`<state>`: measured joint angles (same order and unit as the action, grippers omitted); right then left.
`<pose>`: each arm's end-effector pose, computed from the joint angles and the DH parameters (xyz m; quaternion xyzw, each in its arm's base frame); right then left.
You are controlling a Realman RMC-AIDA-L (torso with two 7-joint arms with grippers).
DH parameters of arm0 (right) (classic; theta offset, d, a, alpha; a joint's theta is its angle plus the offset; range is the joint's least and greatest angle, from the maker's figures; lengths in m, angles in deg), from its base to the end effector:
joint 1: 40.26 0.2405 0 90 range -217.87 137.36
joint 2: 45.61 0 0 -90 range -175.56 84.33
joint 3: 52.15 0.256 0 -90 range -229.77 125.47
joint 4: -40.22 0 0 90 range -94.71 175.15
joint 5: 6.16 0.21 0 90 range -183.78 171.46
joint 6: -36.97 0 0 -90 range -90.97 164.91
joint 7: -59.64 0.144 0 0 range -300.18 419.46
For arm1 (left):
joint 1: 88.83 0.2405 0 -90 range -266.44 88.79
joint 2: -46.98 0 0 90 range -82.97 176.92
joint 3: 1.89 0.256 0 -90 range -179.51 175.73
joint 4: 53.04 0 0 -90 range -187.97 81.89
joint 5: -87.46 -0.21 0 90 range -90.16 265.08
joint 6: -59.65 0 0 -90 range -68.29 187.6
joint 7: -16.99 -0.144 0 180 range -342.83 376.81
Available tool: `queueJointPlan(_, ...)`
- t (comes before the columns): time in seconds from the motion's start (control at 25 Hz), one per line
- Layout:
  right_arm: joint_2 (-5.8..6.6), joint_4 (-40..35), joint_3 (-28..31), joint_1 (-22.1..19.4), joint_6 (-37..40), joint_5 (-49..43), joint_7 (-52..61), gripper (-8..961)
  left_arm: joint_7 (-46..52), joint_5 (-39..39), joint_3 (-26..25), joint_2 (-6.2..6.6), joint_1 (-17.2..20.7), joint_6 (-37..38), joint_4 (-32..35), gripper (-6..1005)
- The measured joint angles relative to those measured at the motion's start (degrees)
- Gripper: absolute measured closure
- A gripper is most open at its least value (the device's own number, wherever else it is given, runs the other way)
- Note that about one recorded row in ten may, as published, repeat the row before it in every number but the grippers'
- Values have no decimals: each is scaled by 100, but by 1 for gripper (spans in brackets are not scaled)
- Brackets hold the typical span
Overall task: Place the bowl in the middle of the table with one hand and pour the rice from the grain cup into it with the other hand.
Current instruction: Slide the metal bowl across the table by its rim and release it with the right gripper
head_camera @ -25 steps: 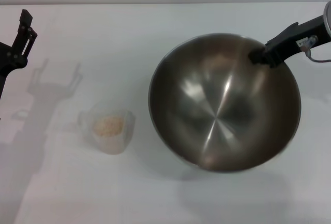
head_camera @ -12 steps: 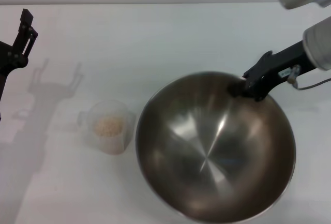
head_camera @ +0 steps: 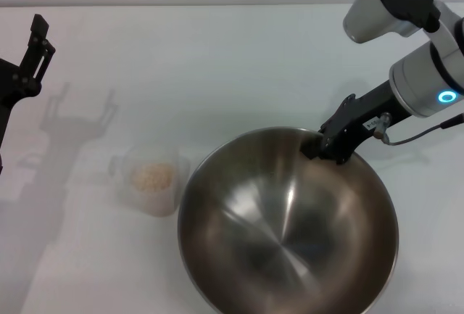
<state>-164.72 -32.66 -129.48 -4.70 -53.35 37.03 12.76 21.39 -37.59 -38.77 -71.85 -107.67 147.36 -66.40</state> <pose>0.1652 0.3474 -0.0144 -0.9594 0.2479 -0.1089 0.0793 -0.2995 0.2843 -0.0043 -0.6673 -0.1261 -0.4023 0.6139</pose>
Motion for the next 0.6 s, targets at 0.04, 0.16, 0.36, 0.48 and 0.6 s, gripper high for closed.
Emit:
queueJointPlan(0.04,0,12,-28,2,13,-2,19,953,0,0,2,0,3,1,-1,187)
queueJointPlan(0.16,0,66,-79,31,33,-62,88,953,0,-2,6,0,15,3,-3,187)
queueJointPlan(0.36,1,180,-155,89,112,-221,209,953,0,-2,6,0,24,5,-1,187)
queueJointPlan(0.48,1,205,-274,133,126,-229,281,953,0,-2,6,0,29,8,0,187)
queueJointPlan(0.6,6,194,-307,147,93,-237,291,938,0,-1,6,0,28,12,1,187)
